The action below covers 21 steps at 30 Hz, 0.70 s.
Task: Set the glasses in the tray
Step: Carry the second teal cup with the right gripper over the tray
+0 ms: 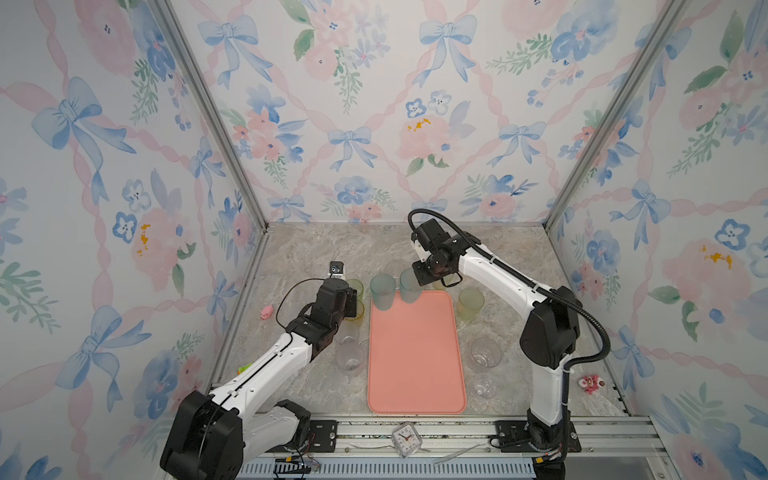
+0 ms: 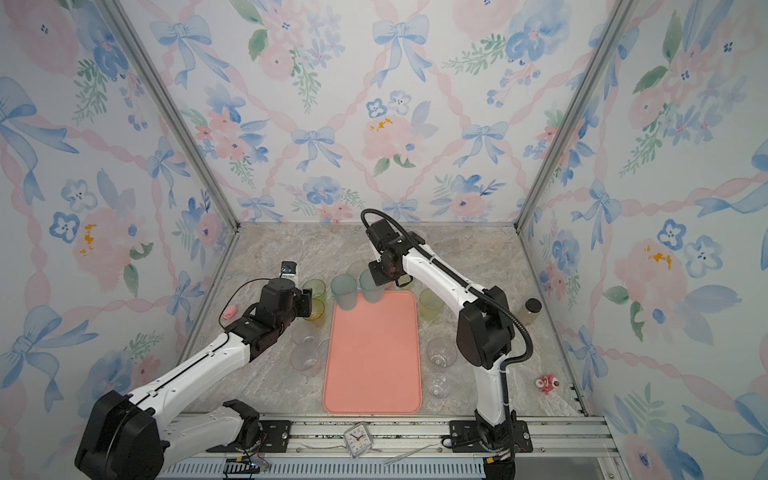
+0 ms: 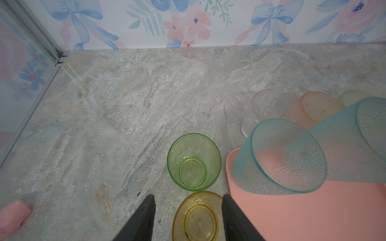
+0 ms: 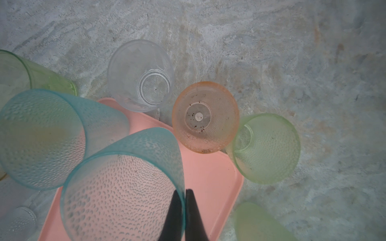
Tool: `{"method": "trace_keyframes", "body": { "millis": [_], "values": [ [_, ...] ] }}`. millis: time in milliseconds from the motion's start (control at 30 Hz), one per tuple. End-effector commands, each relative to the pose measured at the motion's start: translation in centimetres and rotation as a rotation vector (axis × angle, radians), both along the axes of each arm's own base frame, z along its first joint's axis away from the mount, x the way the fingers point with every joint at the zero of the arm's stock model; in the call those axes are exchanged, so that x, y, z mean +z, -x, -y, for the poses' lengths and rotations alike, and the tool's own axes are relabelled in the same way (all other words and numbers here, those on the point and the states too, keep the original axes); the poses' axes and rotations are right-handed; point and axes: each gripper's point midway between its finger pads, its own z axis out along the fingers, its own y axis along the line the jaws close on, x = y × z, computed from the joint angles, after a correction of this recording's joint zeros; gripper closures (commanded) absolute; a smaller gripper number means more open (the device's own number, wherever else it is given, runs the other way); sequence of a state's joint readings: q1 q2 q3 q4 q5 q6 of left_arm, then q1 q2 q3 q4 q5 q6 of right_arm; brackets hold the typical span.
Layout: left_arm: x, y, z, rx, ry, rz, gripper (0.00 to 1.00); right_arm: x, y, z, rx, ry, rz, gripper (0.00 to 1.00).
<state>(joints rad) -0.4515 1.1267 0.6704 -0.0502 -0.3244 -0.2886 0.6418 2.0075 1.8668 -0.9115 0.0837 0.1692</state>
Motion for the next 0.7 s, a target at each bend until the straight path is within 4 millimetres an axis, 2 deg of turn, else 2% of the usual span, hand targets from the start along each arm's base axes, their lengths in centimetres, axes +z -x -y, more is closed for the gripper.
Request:
{"method": "trace_keyframes", "body": {
  "millis": [0,233,667],
  "values": [
    [0.9,-0.4,0.2,-0.011,-0.01,0.024,0.46,0.1,0.3,-0.6,0.027,0.027,-0.004,0.97],
    [0.8,-0.4,0.3,-0.013,-0.012,0.02,0.46,-0.9,0.3,-1.3,0.043,0.044,-0.027,0.97],
    [0.7,-0.3,0.0,-0.01,-0.021,0.02,0.46,-1.9,-0.1,-1.6,0.048,0.071,-0.042,0.96]
  ]
}}
